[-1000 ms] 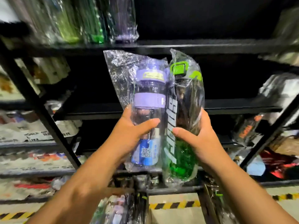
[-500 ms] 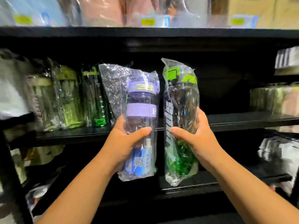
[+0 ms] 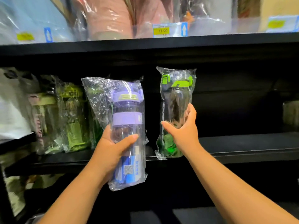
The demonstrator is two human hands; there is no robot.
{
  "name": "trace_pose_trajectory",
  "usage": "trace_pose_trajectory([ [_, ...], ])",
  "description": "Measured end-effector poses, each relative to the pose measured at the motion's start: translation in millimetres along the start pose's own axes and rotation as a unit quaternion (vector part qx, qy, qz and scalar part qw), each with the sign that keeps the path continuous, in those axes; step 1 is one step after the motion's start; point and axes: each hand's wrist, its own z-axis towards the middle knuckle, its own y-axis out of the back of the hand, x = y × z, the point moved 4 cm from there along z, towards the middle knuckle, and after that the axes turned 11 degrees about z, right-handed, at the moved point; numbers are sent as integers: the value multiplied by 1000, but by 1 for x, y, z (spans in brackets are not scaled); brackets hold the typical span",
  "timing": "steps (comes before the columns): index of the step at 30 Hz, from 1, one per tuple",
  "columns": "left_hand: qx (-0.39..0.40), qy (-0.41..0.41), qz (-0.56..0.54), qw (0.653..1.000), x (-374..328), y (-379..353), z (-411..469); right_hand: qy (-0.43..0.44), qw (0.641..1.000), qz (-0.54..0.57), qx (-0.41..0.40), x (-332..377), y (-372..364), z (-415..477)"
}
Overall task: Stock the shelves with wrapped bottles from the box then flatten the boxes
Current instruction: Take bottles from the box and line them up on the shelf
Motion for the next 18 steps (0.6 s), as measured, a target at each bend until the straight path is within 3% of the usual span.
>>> trace_pose_trajectory([
  [18,-42,-8,13,999,11,-9,18,-37,991,-126,-10,-49,-41,45],
])
